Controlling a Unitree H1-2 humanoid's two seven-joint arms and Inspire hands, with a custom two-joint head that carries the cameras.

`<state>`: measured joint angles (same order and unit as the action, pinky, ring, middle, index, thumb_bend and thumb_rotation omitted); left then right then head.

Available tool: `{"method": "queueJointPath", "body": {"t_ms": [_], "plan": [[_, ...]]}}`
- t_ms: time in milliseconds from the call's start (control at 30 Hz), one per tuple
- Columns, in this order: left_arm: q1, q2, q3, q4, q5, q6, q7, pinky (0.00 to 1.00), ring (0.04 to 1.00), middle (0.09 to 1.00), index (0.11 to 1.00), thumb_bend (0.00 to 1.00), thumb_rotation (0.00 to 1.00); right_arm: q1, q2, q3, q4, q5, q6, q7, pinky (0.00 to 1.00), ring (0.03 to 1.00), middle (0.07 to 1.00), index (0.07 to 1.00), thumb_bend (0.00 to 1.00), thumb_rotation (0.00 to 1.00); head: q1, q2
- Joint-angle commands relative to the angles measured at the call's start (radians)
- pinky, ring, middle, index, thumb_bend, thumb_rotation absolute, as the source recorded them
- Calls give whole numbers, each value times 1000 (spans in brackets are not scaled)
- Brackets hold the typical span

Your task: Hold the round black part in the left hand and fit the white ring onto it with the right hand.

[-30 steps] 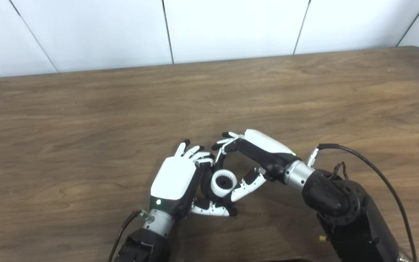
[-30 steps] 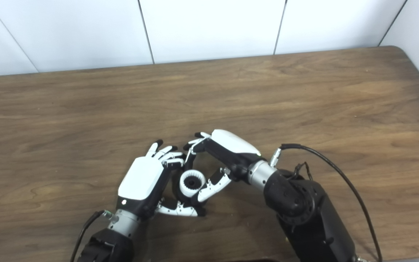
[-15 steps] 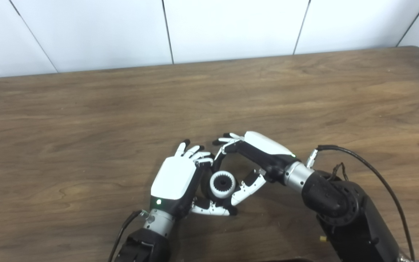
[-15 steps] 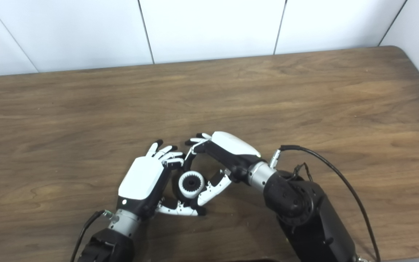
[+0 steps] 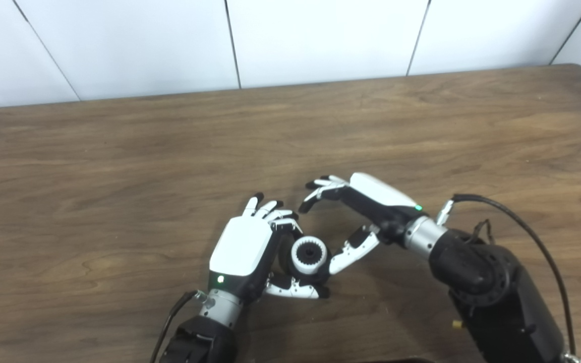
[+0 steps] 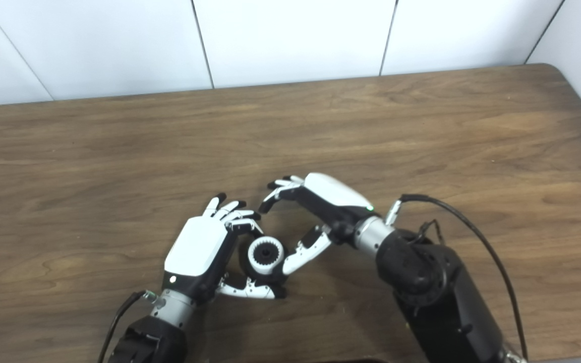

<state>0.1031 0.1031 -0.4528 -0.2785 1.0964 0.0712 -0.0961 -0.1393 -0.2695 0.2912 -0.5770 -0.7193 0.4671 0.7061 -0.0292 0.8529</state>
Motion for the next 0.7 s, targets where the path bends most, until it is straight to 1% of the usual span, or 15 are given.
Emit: {"method": "queueJointPath", "body": {"t_ms": [0, 100, 200, 400, 467, 533, 667], "plan": [[-11, 1, 4, 19, 6, 9, 0, 1000, 895, 782, 484, 524, 54, -39, -9, -29, -51, -2, 2, 7, 950, 979, 922, 728, 1000, 238, -2, -1], [-12, 4, 6, 24, 4, 7, 5, 1000, 894, 781, 484, 524, 54, -42, -14, -67, -63, 4, 2, 23, 959, 984, 922, 724, 1000, 224, -3, -6], [-13, 8, 8, 28, 4, 5, 9, 1000, 893, 781, 484, 524, 54, -45, -27, -97, -72, 2, 2, 32, 943, 978, 919, 715, 1000, 222, -6, -9], [-14, 18, 11, 36, -1, -4, 25, 1000, 890, 779, 484, 524, 53, -47, -50, -132, -79, 19, 0, 25, 937, 973, 916, 707, 1000, 252, -10, -14], [-14, 21, 13, 38, -2, -2, 26, 1000, 889, 779, 484, 524, 53, -48, -55, -144, -80, 22, 0, 21, 918, 965, 913, 707, 1000, 258, -11, -17], [-14, 25, 16, 41, -5, -1, 28, 1000, 888, 780, 485, 524, 54, -46, -54, -156, -80, 26, 0, 15, 893, 954, 907, 705, 1000, 256, -12, -17], [-16, 30, 26, 39, -11, 9, 18, 1000, 888, 783, 488, 524, 58, -45, -48, -190, -81, 20, 2, 25, 883, 958, 909, 713, 1000, 262, -13, -19]]}}
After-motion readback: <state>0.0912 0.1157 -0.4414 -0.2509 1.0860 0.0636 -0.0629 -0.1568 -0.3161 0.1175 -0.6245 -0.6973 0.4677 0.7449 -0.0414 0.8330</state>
